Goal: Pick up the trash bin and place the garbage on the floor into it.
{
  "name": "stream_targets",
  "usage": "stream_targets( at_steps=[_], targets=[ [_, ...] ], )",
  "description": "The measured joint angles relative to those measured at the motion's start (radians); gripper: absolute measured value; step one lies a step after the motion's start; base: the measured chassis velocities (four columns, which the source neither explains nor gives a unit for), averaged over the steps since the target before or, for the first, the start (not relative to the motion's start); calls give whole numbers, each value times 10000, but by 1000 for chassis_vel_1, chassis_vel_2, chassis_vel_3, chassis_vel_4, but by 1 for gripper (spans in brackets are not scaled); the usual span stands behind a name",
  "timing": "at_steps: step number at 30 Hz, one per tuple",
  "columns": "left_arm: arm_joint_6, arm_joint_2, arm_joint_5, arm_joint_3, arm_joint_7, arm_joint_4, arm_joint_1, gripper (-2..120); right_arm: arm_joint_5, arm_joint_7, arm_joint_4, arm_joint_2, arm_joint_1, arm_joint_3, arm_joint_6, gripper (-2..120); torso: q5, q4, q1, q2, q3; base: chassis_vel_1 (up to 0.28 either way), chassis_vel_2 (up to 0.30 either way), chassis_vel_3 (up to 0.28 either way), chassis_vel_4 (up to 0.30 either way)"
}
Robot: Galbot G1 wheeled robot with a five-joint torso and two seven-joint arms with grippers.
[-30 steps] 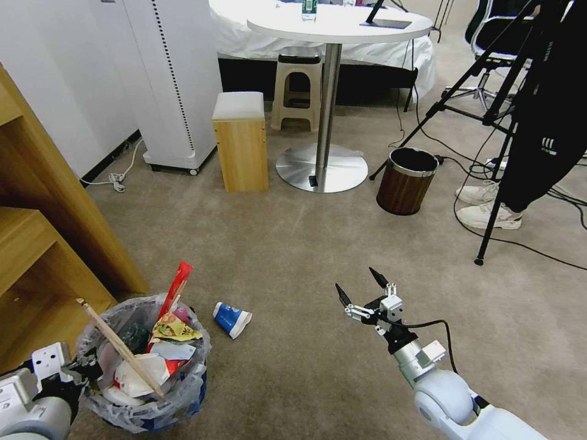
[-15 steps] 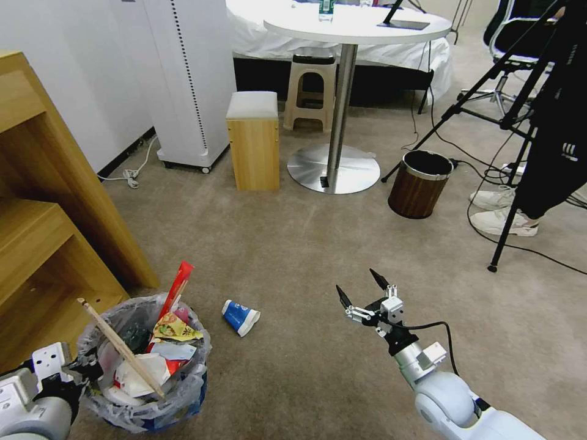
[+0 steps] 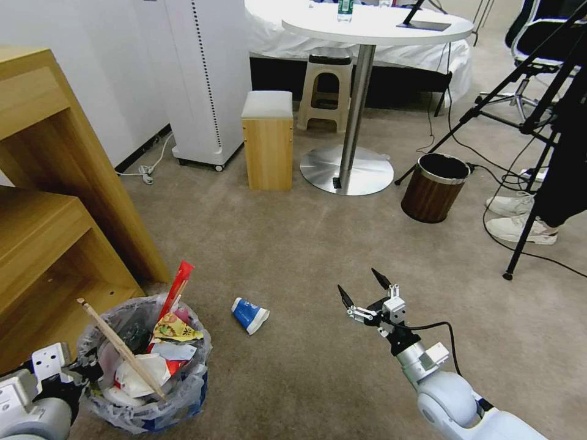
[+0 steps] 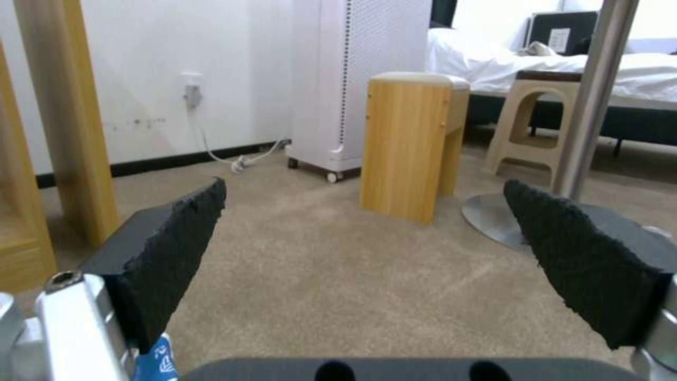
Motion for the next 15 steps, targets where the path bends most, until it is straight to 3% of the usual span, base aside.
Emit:
stream_targets(
  at_steps=[15],
  targets=[
    [-26,-29,45,26,13,0,-2,1,-30,-26,4,-28,-130,131,67,100,0,0,0,0,0,0,0,0,0]
  ],
)
